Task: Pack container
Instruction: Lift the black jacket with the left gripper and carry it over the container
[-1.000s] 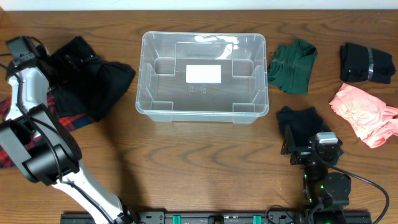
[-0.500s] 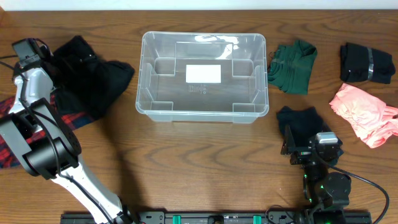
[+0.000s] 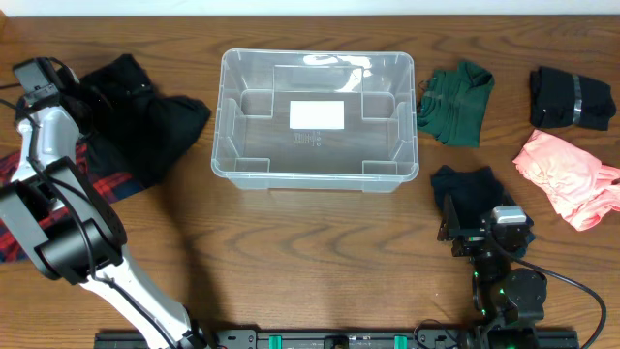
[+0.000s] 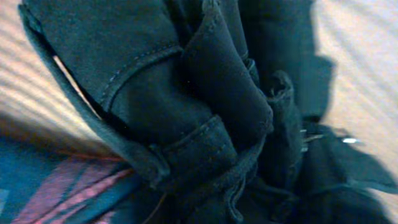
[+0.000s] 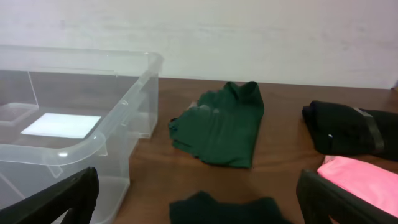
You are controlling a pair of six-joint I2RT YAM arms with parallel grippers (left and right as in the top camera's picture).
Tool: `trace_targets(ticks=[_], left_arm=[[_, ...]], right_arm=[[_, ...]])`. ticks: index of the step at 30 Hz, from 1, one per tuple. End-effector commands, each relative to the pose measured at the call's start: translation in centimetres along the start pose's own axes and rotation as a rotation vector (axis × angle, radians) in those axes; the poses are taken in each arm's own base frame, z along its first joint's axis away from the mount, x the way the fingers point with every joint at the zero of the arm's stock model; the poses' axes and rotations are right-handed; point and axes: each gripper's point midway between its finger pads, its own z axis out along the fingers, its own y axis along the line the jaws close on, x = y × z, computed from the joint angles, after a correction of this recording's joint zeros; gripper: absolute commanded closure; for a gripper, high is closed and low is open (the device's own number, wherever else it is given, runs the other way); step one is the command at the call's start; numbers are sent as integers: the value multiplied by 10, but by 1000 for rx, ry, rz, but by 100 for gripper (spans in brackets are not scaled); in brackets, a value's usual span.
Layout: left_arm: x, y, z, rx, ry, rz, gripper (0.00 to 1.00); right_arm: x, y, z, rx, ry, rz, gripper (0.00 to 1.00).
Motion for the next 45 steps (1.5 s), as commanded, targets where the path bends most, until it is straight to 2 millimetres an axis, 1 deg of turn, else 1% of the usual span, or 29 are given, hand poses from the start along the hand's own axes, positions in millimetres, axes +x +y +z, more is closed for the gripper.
trace_targets(ticks=[1,5,9,13,17,19,21,23,26,28,29,31,37,45], left_arm=[[-26,-44,-48,191,-84,39,94],[-38,-69,-71,312,-129,69,94],[-50,-82,-90,366,-183,95,94],[-60,-99,-116,447,-231,109,94],[-71,-119,-151,538,-294,141,94],[-77,-127,-172,559,-336,166,94],[-79,-133,-191,574,-368,186,94],[-79,-143,-213,610,-393,213,94],[-72,-165,-243,689,-409,264,94],[-65,-177,-254,721,-405,287,94],[-61,-182,-257,729,-398,293,94],[-52,-194,-259,747,-372,303,94],[-12,-236,-251,816,-240,336,94],[38,-300,-258,929,-146,442,94]], right_arm=[[2,-4,0,19,6,8,1],[2,-4,0,19,6,8,1],[2,-4,0,19,6,8,1],[2,-4,0,19,6,8,1],[2,-4,0,19,6,8,1],[2,-4,0,19,6,8,1],[2,-4,0,19,6,8,1],[2,-4,0,19,6,8,1],[2,-4,0,19,6,8,1],[2,-4,0,19,6,8,1],[2,-4,0,19,6,8,1],[2,-4,0,19,6,8,1],[2,-4,0,19,6,8,1],[2,-4,0,19,6,8,1]])
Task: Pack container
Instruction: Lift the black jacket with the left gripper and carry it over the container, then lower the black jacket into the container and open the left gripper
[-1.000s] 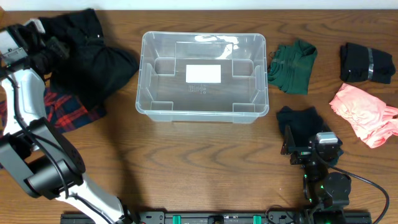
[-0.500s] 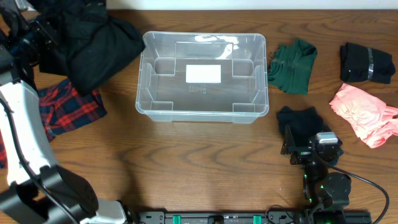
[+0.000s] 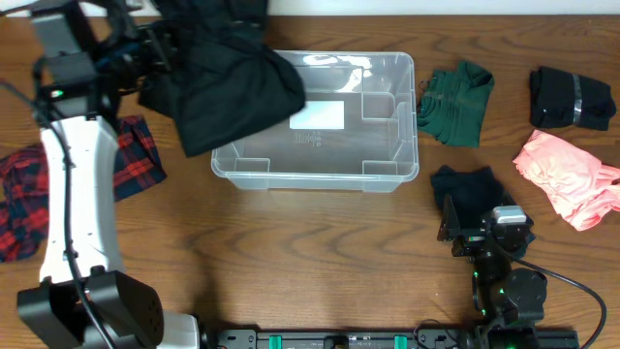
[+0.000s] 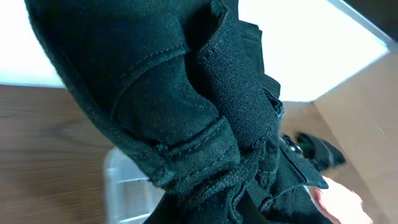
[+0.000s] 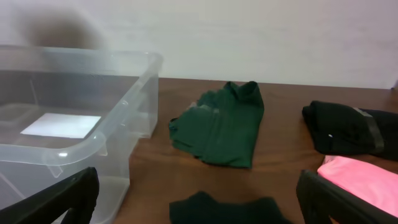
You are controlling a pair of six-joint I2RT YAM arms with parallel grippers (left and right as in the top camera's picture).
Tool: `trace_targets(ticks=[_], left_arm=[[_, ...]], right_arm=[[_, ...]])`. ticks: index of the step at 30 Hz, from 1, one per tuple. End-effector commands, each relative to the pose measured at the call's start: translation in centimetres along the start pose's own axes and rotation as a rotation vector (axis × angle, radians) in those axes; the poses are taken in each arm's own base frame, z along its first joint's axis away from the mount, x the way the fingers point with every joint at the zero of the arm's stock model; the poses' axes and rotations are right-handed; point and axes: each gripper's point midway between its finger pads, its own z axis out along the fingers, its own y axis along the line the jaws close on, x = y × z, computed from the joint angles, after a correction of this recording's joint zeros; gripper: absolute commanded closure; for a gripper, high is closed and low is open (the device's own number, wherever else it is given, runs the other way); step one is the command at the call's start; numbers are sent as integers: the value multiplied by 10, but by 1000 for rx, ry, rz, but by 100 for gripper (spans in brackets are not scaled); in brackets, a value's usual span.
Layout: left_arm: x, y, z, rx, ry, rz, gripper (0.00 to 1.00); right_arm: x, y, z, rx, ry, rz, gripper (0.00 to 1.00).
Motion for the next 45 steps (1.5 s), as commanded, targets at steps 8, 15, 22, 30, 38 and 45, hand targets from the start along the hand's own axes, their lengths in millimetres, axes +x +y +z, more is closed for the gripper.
trace_targets(ticks=[8,15,22,30,38,45], left_arm=[[43,-61,60,122,143,30,94],[91,-68,106,155,275,4,94],[121,-65,120,118,362,-26,94],[140,-24,116,-112,421,-40,94],[158,-2,128,-169,464,-35,94],[180,14,140,-185,519,-63,94]], right_arm=[[2,-4,0,19,6,8,1],[2,-4,0,19,6,8,1],[2,-4,0,19,6,8,1],[2,-4,0,19,6,8,1],[2,-4,0,19,6,8,1],[2,-4,0,19,6,8,1]])
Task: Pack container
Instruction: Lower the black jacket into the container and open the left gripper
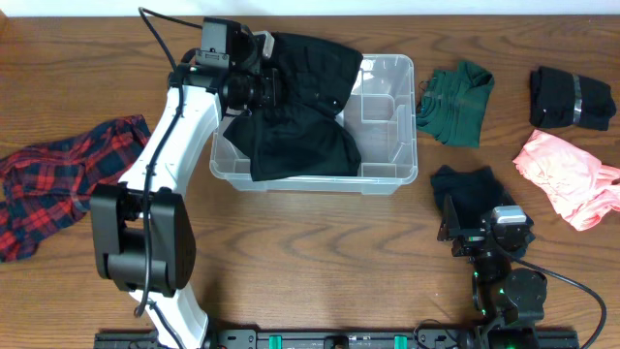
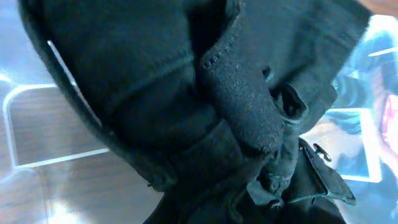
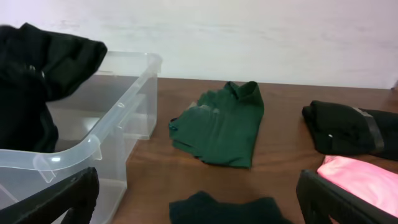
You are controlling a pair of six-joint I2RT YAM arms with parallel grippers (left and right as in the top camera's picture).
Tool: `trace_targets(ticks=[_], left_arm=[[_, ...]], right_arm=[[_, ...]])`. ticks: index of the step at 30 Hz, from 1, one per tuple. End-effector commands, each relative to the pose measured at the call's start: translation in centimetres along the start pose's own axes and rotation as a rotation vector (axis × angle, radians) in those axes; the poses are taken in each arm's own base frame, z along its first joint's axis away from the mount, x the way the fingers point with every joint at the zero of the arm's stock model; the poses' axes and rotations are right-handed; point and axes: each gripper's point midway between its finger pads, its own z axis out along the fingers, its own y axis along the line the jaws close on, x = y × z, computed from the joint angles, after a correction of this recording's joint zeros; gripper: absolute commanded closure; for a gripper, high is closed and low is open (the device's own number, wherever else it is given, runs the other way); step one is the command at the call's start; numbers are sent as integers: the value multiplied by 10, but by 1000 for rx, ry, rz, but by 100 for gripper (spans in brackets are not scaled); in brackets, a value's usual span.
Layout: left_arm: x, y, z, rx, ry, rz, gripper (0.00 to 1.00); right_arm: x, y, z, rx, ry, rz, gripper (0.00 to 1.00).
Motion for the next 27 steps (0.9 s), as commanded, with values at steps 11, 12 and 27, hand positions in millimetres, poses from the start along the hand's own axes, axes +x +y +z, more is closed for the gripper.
trace_targets(ticks=[11,12,27], left_arm=[[11,27,11,-141,44,-15,94],[12,27,11,-150,47,-13,94],[11,40,11,-336,24,37,32]], right_arm=[[2,-4,0,19,6,8,1],[2,-4,0,19,6,8,1],[2,-4,0,19,6,8,1]])
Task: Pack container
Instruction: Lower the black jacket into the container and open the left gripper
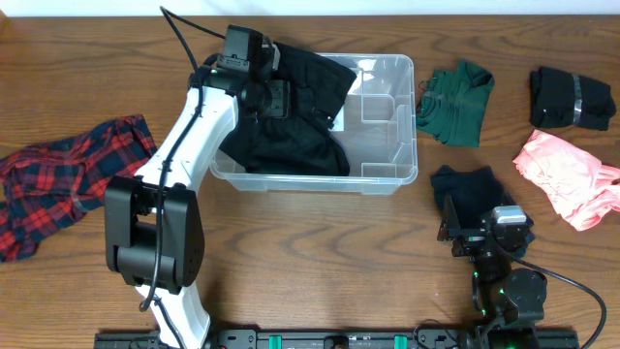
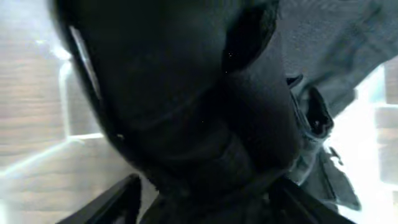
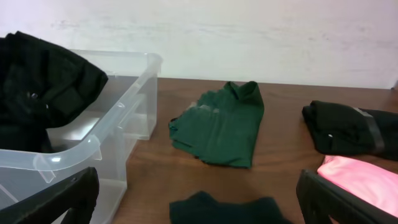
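The clear plastic container (image 1: 387, 180) stands at the table's middle. A black garment (image 1: 291, 136) fills its left half, with one part draped over the far rim. My left gripper (image 1: 274, 97) is down inside the container on top of it. In the left wrist view the left gripper (image 2: 208, 184) is open, its fingers (image 2: 121, 199) spread on either side of the black cloth (image 2: 186, 106). My right gripper (image 1: 480, 219) rests at the near right, open and holding nothing (image 3: 198, 179). The container's rim (image 3: 74, 152) and the black garment (image 3: 43, 81) show to its left.
A red plaid shirt (image 1: 68, 184) lies at the far left. Right of the container are a green garment (image 1: 455, 102), a folded black one with a grey band (image 1: 572, 97), a pink one (image 1: 567, 174) and a dark one (image 1: 470, 186) just ahead of the right gripper.
My left gripper has opened and let go of the black garment, and sits a little further right and lower in the container. The garment has settled into the left half. The right arm is unchanged.
My left gripper was shut on the black garment at the table's far left, on the plaid shirt. Then it held the garment up over the container's far left corner. Then the garment hung into the container, and now it lies there released.
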You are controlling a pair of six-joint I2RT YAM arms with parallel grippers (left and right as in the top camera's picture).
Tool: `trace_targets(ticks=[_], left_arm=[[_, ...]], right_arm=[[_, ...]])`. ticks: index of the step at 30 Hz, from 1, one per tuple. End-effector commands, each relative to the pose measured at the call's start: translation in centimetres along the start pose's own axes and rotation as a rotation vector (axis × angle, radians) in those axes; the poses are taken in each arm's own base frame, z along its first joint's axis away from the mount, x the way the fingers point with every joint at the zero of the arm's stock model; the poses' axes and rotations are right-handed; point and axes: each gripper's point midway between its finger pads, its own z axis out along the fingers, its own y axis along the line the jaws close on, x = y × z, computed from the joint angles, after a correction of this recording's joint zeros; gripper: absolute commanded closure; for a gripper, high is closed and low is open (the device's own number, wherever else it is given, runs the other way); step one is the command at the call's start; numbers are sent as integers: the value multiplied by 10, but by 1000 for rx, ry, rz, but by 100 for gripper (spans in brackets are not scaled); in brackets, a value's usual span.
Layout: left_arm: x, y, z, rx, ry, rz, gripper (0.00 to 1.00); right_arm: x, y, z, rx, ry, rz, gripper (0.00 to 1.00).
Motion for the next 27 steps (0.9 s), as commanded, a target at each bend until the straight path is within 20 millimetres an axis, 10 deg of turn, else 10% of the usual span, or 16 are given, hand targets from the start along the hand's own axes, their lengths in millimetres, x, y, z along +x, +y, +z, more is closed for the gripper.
trace_targets(ticks=[1,17,21,27], left_arm=[[-6,16,1,-91,-19,1,31],[-49,7,-58,-138,-226,28,29],[-53,-5,-54,-121,-244,48,92],[-62,-19,-33,-97,-279,72,94]], right_arm=[[2,-4,0,19,6,8,1],[2,-4,0,19,6,8,1],[2,-4,0,19,6,8,1],[2,-4,0,19,6,8,1]])
